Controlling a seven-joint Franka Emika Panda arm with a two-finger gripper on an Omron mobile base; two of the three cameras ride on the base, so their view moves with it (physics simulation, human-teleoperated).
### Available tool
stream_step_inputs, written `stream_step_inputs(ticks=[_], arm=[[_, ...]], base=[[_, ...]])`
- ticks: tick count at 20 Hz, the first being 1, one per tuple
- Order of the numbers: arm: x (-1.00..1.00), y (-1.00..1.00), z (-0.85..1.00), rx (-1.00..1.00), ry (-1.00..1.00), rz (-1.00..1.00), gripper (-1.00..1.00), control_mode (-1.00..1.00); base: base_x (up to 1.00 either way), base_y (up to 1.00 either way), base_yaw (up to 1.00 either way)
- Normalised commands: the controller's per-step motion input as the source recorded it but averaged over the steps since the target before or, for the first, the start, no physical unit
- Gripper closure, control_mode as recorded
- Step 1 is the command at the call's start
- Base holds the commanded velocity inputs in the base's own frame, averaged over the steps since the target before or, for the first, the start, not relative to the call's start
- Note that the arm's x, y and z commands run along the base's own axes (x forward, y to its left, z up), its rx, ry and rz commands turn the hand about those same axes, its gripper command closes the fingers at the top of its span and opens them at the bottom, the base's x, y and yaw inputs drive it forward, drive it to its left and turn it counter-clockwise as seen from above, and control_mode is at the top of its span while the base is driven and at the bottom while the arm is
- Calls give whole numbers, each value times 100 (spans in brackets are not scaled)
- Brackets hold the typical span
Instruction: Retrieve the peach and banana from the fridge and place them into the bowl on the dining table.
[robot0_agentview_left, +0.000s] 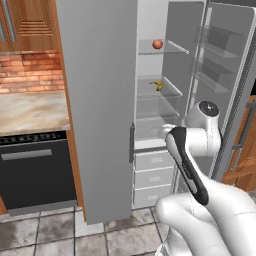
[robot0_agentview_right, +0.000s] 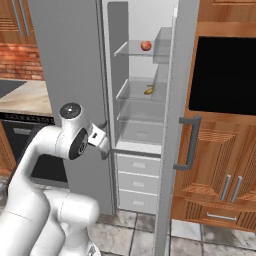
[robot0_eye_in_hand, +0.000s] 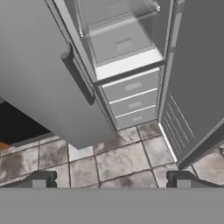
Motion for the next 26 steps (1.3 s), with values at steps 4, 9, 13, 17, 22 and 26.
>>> stream_step_inputs(ticks=[4, 9, 13, 17, 22, 26], arm=[[-95, 24, 36, 1, -22, 0, -100, -100], [-100, 13, 9, -1, -31, 0, -100, -100], [-100, 0, 17, -1, -26, 0, -100, -100], [-67, -5, 56, -6, -6, 0, -100, -100], [-14, 0, 14, -20, 0, 1, -100, -100], [-4, -14, -1, -1, 0, 1, -100, -100]], base=[[0, 0, 0], [0, 0, 0], [0, 0, 0], [0, 0, 0], [0, 0, 0], [0, 0, 0]])
